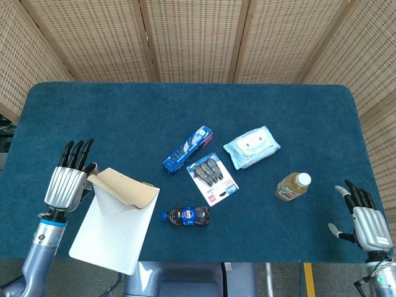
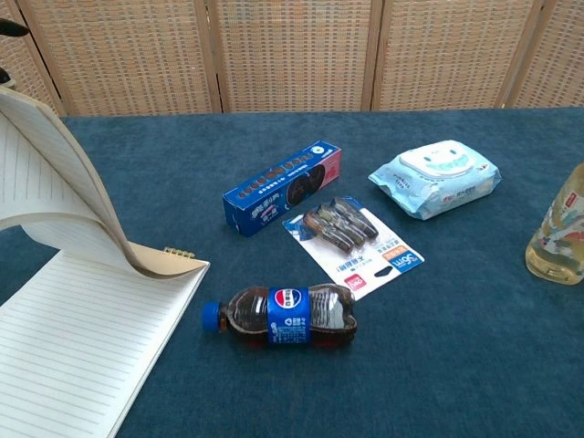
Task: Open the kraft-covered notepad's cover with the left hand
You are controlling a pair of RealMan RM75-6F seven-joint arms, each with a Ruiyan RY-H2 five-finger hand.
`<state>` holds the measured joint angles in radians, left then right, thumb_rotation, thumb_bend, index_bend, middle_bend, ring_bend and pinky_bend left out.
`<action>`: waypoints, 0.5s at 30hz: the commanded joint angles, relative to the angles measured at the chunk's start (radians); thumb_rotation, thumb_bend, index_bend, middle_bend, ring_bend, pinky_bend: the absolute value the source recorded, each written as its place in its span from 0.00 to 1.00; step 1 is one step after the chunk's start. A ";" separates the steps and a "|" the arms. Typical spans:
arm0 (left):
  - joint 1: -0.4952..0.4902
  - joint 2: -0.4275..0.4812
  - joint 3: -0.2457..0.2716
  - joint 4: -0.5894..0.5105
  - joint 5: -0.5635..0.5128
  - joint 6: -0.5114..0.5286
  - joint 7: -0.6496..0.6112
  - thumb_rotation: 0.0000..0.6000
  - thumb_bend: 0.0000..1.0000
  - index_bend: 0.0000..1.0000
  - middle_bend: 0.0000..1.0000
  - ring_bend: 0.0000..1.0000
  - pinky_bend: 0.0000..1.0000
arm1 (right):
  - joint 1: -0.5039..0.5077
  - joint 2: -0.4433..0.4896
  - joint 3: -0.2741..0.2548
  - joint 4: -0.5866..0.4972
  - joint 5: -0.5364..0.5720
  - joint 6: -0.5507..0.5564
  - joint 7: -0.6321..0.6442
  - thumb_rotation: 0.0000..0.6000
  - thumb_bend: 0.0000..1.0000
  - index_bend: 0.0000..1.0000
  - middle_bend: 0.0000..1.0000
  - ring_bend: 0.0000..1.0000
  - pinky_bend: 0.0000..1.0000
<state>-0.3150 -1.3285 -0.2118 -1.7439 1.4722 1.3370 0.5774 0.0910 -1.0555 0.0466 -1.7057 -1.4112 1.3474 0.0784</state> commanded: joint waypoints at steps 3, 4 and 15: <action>-0.041 -0.013 -0.040 0.026 -0.055 -0.026 0.025 1.00 0.69 0.79 0.00 0.00 0.00 | 0.001 0.000 0.000 0.000 -0.002 -0.001 0.000 1.00 0.26 0.11 0.00 0.00 0.00; -0.049 -0.015 -0.049 0.031 -0.066 -0.032 0.027 1.00 0.69 0.79 0.00 0.00 0.00 | 0.001 0.000 -0.001 0.000 -0.002 -0.001 0.000 1.00 0.26 0.11 0.00 0.00 0.00; -0.155 -0.042 -0.110 0.117 -0.186 -0.102 0.046 1.00 0.69 0.79 0.00 0.00 0.00 | 0.003 0.002 -0.001 0.002 -0.001 -0.005 0.005 1.00 0.26 0.11 0.00 0.00 0.00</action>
<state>-0.4596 -1.3653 -0.3157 -1.6379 1.2960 1.2414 0.6189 0.0939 -1.0536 0.0461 -1.7039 -1.4118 1.3419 0.0835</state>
